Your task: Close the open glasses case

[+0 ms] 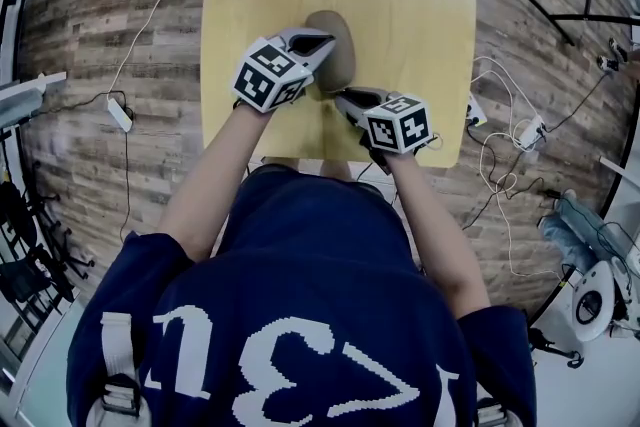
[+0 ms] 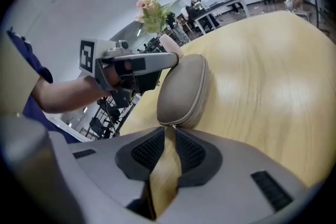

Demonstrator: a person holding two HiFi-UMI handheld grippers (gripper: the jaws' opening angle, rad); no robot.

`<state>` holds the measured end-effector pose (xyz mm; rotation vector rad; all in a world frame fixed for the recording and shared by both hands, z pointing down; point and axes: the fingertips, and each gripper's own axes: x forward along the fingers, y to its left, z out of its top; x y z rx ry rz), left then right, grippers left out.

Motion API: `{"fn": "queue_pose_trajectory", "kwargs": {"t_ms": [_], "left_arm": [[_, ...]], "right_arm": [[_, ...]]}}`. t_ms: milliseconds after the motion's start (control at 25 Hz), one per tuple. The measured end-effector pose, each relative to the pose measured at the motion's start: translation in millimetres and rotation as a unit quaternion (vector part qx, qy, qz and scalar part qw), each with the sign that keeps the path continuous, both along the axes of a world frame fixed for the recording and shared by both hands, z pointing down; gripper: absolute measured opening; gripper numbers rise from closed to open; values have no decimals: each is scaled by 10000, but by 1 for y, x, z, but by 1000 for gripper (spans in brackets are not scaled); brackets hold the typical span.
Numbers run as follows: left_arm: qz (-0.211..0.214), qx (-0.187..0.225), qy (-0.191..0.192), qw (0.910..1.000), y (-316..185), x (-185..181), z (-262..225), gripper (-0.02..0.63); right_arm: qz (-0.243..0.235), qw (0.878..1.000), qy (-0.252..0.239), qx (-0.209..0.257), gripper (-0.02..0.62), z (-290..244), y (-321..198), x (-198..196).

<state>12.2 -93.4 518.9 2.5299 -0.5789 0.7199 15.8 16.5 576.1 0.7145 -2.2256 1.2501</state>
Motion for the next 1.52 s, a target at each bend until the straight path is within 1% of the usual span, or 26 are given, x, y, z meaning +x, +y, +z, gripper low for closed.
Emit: {"fn": "queue_pose_trajectory", "kwargs": {"t_ms": [80,200,240,280,360,400,440,480,520,600,680,720,760,800,840,1000,1120,1200,1280,1440,1520], "left_arm": [[-3,-5,13,10000,0,1,0,12],[-22,-11,37,10000,-1,0,0,12],[-32,-10,49,10000,-1,0,0,12],[-36,-8,58,10000,-1,-1,-1,12],[-33,-1,62,10000,0,-1,-1,12],[-35,1,60,10000,0,-1,-2,12],[-41,0,59,10000,1,0,-2,12],[-46,-2,58,10000,1,0,-2,12],[-49,-3,57,10000,1,1,-2,12],[-53,0,59,10000,1,1,-2,12],[-69,6,62,10000,0,0,-2,12],[-75,5,63,10000,1,0,-2,12],[-76,3,63,10000,1,0,-2,12],[-76,1,63,10000,1,0,-2,12],[-79,0,63,9999,1,0,-3,12],[-93,-5,73,9999,0,0,-2,12],[-98,2,77,9999,1,0,-2,12],[-121,1,86,9999,2,0,-2,12],[-120,1,79,9999,1,0,-2,12],[-81,5,13,10000,-1,1,-2,12],[-19,66,-66,10000,-1,2,-1,12]], "right_arm": [[52,9998,-176,-94,80,-3,3,3],[-6,9994,-328,73,79,-12,2,7],[8,9991,-387,151,44,-16,0,8],[6,9991,-382,200,42,-18,-1,8],[-160,9996,-74,215,45,-13,2,8],[-290,9992,164,207,71,-8,4,8],[-394,9982,394,213,120,-3,6,9],[-444,9970,584,248,156,1,7,10],[-439,9961,709,299,168,4,6,11],[-327,9961,751,314,166,5,1,8],[-201,9973,681,163,159,6,-1,4],[-143,9981,604,59,146,5,-1,2],[-79,9987,491,-53,109,4,0,0],[-17,9992,386,-144,93,2,1,-1],[28,9993,316,-185,95,1,1,-2],[160,9998,31,-125,92,-2,1,-1],[344,9993,-80,-105,52,-1,-1,3],[399,9991,-65,-91,41,-1,-2,4],[353,9994,-2,-39,35,-1,-2,4],[165,9989,368,248,26,-1,-4,7],[144,9979,510,363,23,-1,-4,12]]}}
